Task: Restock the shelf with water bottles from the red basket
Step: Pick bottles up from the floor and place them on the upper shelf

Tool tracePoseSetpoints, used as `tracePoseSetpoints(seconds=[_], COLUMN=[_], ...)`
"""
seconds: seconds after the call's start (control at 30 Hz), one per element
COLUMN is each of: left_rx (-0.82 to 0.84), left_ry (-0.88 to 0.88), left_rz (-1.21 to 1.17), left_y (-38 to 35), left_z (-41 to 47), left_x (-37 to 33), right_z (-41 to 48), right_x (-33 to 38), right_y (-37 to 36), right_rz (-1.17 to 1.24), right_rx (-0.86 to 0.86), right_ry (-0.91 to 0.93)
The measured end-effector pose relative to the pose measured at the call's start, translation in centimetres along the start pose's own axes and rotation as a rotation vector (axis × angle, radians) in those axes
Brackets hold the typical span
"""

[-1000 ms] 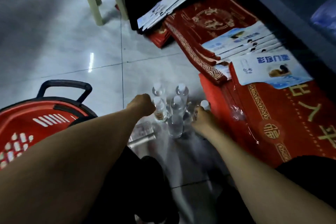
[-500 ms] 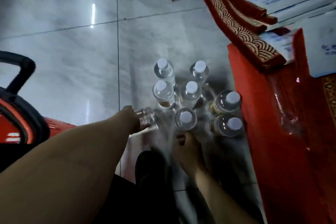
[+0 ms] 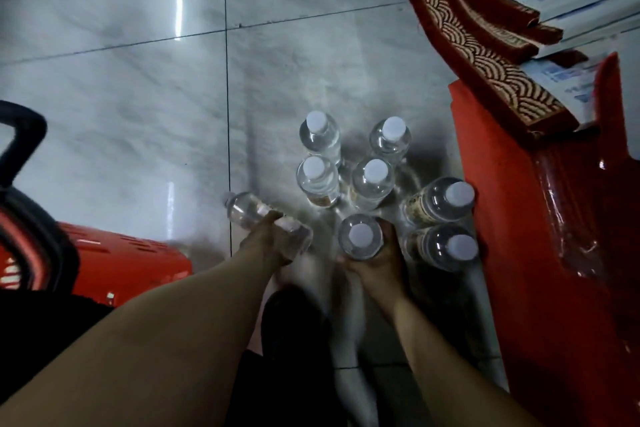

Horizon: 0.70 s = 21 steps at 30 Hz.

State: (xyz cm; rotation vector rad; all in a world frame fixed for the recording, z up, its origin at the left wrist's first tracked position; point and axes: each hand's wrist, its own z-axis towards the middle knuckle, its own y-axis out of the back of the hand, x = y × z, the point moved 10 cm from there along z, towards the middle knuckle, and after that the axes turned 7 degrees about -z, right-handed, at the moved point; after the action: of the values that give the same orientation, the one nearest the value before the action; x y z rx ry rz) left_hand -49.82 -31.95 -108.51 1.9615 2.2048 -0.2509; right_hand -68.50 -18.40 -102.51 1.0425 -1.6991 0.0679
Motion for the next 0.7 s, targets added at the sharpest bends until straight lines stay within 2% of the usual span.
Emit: tracePoseSetpoints(seconds=[0.03, 0.1, 0.2, 0.27, 0.37, 0.5, 0.6, 0.67, 0.7], left_rx=[-0.012, -0.024, 0.019, 0.068, 0.173, 0.204, 0.438, 0.633, 0.678], left_ry=[-0.06, -0.071, -0.221, -0.258, -0.297, -0.443, -0.353, -0.297, -0.302], left_rz=[0.02, -0.035, -0.137, -0.111, -0.074, -0.11, -0.152, -0.118, -0.081], left_y=[0.6, 1.5, 0.2, -0.9, -2.2, -1.7, -2.8, -3.8, -3.7], left_z=[0.8, 1.7, -3.8, -7.9, -12.0, -19.5, -26.3, -31.4, -33.5], left_x=[-0.3, -0.3, -2.4, -3.3, -3.5, -3.4, -2.2, -1.8, -2.0], right_z=[-0.4, -1.2, -3.0, -5.0, -7.3, -10.5, -12.9, -15.0, -16.2], right_x=[-0.6, -1.6, -2.0, -1.0, 2.1, 8.2, 13.2, 16.8, 18.4], right_y=[-0.2, -0.7, -0.2, 0.1, 2.6, 7.2, 11.5, 14.7, 16.1], right_rz=[0.038, 0.096, 0.14, 0.154, 0.154, 0.175, 0.244, 0.296, 0.355], right_rx=[0.038, 0.116, 0.227, 0.324, 0.34, 0.339, 0.272, 0.21, 0.181], right_ry=[-0.033, -0.11, -0.213, -0.236, -0.183, -0.109, 0.004, 0.096, 0.129])
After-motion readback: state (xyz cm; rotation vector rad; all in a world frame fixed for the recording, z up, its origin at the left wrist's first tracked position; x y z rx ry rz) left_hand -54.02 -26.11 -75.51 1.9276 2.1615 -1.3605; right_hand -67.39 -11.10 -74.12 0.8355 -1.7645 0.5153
